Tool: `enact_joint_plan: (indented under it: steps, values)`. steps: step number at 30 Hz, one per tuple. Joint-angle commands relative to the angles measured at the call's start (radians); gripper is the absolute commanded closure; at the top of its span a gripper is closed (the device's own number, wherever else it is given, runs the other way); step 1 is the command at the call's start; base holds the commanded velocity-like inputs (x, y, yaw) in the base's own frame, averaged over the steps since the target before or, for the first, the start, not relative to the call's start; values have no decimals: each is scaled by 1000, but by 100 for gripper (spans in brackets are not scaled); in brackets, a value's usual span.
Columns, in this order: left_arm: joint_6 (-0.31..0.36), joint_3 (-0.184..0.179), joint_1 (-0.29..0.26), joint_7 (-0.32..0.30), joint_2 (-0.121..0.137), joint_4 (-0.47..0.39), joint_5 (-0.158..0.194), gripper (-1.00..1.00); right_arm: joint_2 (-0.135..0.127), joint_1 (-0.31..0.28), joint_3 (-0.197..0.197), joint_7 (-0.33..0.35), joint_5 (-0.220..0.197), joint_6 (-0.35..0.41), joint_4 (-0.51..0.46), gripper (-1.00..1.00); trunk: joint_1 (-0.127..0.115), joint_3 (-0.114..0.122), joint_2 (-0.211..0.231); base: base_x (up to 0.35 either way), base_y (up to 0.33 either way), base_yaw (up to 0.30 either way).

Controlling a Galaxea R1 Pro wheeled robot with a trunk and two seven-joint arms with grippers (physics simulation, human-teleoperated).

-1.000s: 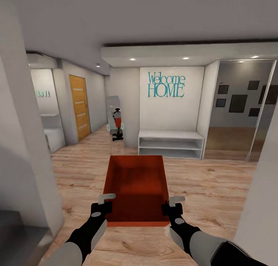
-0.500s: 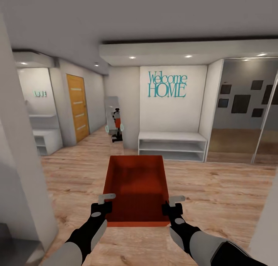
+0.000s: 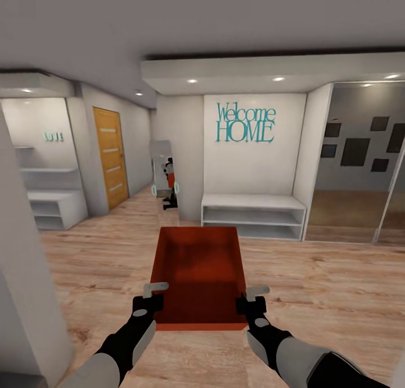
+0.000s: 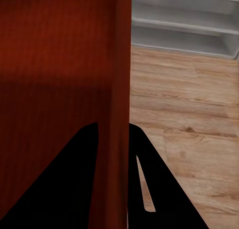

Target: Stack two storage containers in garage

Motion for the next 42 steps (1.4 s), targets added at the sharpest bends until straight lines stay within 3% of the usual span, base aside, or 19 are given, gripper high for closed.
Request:
enact_joint_plan:
  steps: [1,9,26,37,38,42]
  values:
    - [-6,84,-1,9,1,-6,-7,100,0,0,-48,20,5,4,-1,100,1,-2,-1,322,0,0]
    - [-6,84,-1,9,1,-6,-7,100,0,0,-48,20,4,5,-1,100,1,-2,-1,322,0,40]
    - [-7,84,-1,9,1,-6,-7,100,0,0,-49,20,4,5,-1,100,1,-2,-1,322,0,254]
    - [-7,84,-1,9,1,-6,-7,100,0,0,-48,20,5,5,-1,100,1,-2,-1,322,0,29]
    - [-1,-2,-1,11,7,-2,15,100,3,0,4,3,-3,3,1,100,1,-2,-1,0,0,0]
    - [-4,-35,0,13,19,-1,43,100,5,0,77,1,-74,-5,2,100,1,-2,-1,0,0,0]
